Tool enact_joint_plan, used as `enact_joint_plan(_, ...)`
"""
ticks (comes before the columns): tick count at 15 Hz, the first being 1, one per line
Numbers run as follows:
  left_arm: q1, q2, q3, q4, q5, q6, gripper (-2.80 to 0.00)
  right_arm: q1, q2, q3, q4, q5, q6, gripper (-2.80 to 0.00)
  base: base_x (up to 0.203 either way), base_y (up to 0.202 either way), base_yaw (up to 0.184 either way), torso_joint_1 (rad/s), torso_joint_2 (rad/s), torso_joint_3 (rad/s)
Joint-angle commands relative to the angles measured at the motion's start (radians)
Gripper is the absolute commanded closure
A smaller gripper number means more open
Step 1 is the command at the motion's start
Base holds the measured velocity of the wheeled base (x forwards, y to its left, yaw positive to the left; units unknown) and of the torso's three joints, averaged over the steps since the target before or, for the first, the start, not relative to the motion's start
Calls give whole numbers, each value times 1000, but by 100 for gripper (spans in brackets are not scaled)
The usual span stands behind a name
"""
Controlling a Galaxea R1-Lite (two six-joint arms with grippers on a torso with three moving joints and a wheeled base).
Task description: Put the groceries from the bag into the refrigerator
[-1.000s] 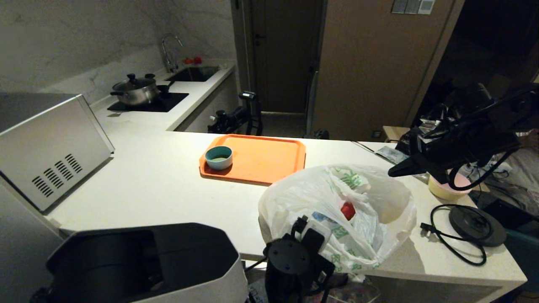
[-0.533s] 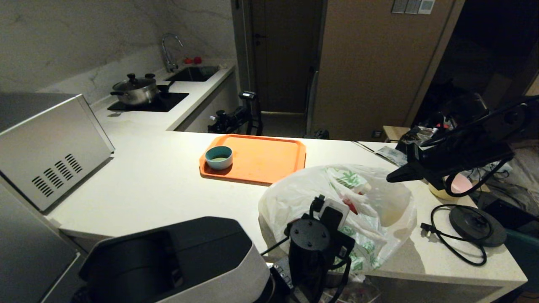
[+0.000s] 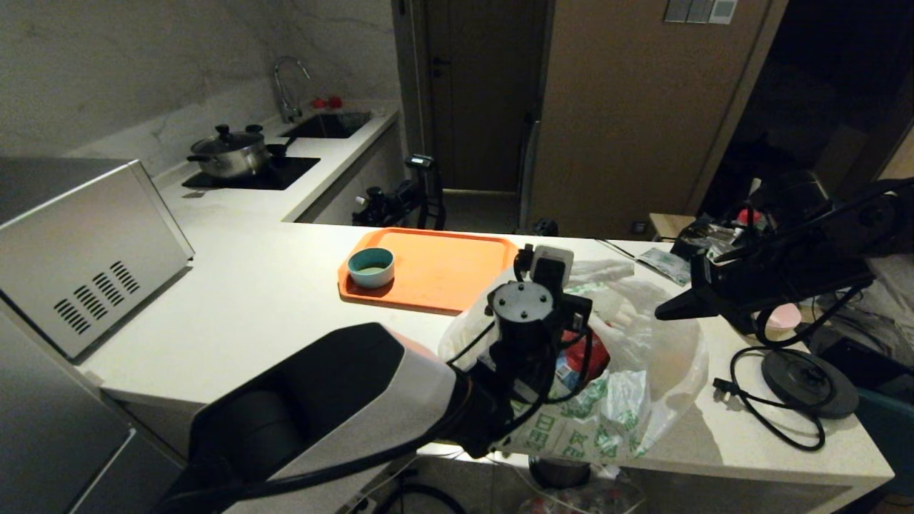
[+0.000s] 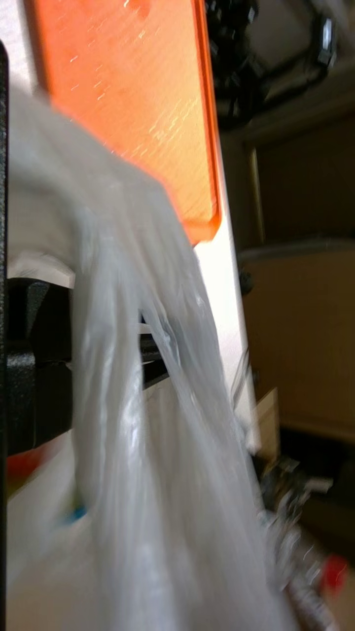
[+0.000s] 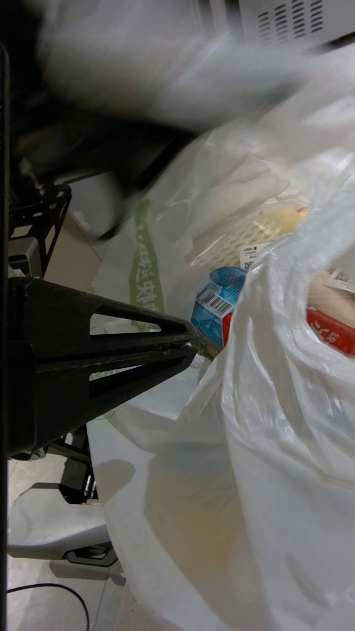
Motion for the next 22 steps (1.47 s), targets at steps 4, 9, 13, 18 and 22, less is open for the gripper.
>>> enact_joint_plan(4, 93, 112, -200, 150, 17, -4, 0, 0, -9, 32, -8, 5, 3, 0, 0, 0, 0, 0, 0, 0)
enact_joint_plan(9, 187, 120, -202, 184, 8, -4, 0, 0, -13, 33, -8, 5, 3, 0, 0, 0, 0, 0, 0, 0)
enact_joint_plan(13, 245, 114, -184, 183, -6, -4, 0, 0, -10, 31, -10, 5, 3, 0, 0, 0, 0, 0, 0, 0)
enact_joint_plan(18, 288, 82, -7, 168, -34, -4, 0, 0, -10, 33, -19, 5, 3, 0, 0, 0, 0, 0, 0, 0)
enact_joint_plan(22, 294, -34, 112, 149, -56, -6, 0, 1, -15, 28, -19, 6, 3, 0, 0, 0, 0, 0, 0, 0)
